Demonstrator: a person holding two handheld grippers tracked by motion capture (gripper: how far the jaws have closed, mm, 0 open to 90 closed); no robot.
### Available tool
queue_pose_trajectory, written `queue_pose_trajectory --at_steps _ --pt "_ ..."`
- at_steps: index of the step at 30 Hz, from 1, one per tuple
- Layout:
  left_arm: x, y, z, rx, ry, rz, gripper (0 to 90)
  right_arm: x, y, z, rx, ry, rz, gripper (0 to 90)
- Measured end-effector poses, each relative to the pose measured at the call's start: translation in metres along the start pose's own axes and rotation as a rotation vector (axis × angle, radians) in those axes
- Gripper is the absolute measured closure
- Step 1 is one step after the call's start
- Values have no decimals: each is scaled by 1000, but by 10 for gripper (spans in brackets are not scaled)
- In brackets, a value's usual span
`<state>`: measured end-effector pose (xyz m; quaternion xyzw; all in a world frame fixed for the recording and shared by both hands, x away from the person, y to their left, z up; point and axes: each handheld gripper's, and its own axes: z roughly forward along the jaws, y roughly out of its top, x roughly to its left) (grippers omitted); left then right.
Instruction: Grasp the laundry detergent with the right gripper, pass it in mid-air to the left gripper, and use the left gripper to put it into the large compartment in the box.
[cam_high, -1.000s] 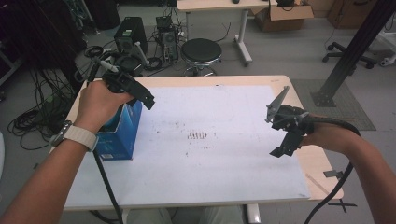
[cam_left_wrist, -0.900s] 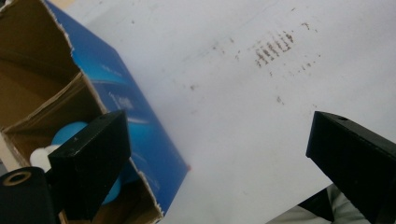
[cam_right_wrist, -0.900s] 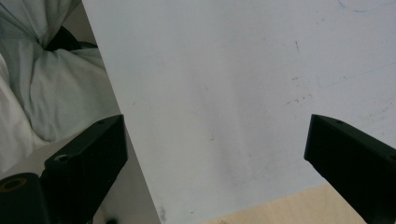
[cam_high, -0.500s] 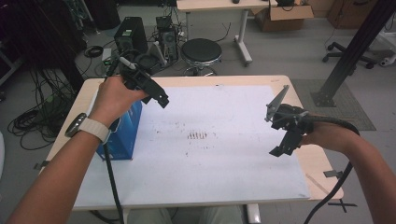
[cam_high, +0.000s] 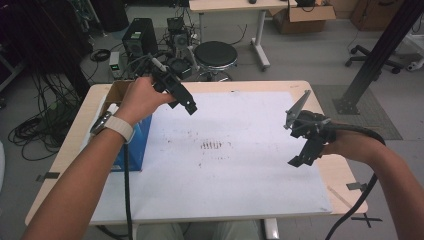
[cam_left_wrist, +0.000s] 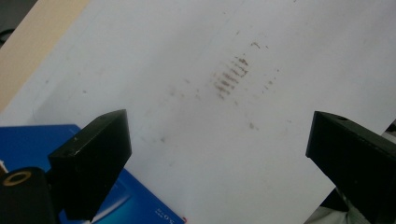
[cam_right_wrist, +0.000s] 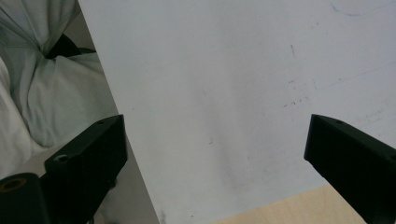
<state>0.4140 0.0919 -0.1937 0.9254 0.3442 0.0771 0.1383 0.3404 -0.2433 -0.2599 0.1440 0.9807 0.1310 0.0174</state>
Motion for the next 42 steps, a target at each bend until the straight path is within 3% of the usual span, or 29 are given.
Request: queue_pose_trajectory --at_steps 13,23,32,42 --pt "4 23 13 -10 -41 110 79 1 2 0 -9 1 18 59" --pt "-6 35 23 -23 -70 223 80 0 2 3 -8 0 11 59" --pt "-10 44 26 -45 -74 253 83 -2 -3 6 -7 5 22 59" --pt "-11 43 25 -38 -72 271 84 0 0 3 -4 0 18 61"
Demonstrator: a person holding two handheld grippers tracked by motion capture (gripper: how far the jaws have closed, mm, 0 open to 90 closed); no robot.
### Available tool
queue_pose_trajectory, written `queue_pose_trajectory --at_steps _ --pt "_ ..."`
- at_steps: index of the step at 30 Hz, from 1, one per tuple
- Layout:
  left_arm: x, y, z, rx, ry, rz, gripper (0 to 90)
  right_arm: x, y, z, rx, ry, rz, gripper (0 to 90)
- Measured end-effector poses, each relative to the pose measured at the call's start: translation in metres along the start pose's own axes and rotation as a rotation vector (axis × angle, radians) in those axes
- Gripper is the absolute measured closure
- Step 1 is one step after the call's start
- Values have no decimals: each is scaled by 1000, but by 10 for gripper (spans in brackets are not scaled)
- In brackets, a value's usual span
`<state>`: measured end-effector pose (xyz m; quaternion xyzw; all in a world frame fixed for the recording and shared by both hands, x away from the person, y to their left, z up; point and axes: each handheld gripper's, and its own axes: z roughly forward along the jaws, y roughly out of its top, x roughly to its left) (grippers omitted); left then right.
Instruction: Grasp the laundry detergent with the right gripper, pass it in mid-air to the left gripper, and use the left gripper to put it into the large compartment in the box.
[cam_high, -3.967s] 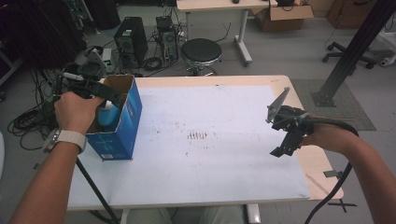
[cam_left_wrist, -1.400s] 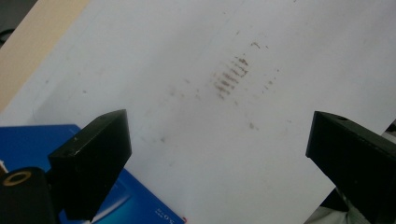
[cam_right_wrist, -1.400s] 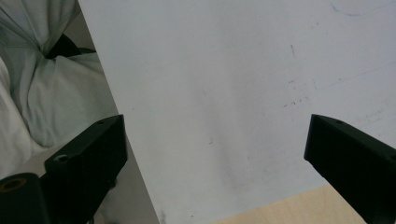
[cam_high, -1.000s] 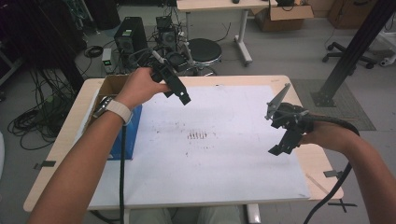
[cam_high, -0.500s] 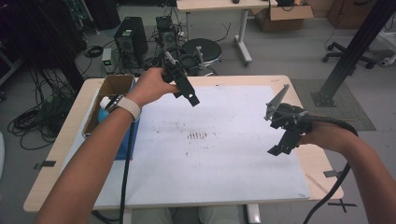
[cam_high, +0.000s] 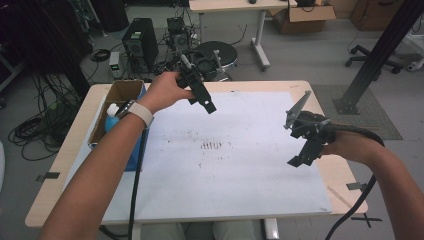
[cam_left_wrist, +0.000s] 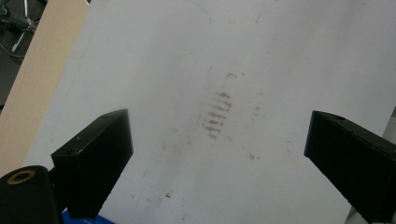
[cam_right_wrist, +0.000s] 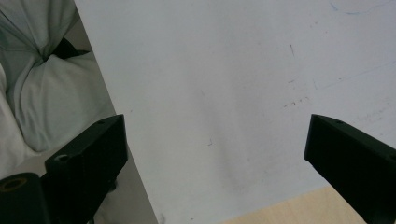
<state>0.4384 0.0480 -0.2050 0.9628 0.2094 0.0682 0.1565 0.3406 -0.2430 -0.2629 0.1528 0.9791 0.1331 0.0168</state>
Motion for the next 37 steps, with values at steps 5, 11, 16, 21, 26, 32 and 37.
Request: queue_pose_trajectory --at_steps 5,11,16,21,26,32,37 --pt "0 -2 -1 6 0 -2 84 1 2 1 3 4 -1 61" --pt "0 -4 -3 8 5 -2 84 2 4 2 6 7 -10 61" --pt "-1 -5 -4 7 2 -12 83 2 5 3 6 7 -14 61" --pt "-1 -5 -2 9 1 -10 83 1 5 4 4 9 -13 61" --pt "0 -5 -1 8 -1 -6 84 1 4 4 5 9 -8 62" --pt "0 -6 -2 5 -1 -6 84 2 4 5 6 9 -8 62" --pt "1 -7 -2 5 0 -15 84 2 4 4 7 8 -4 61"
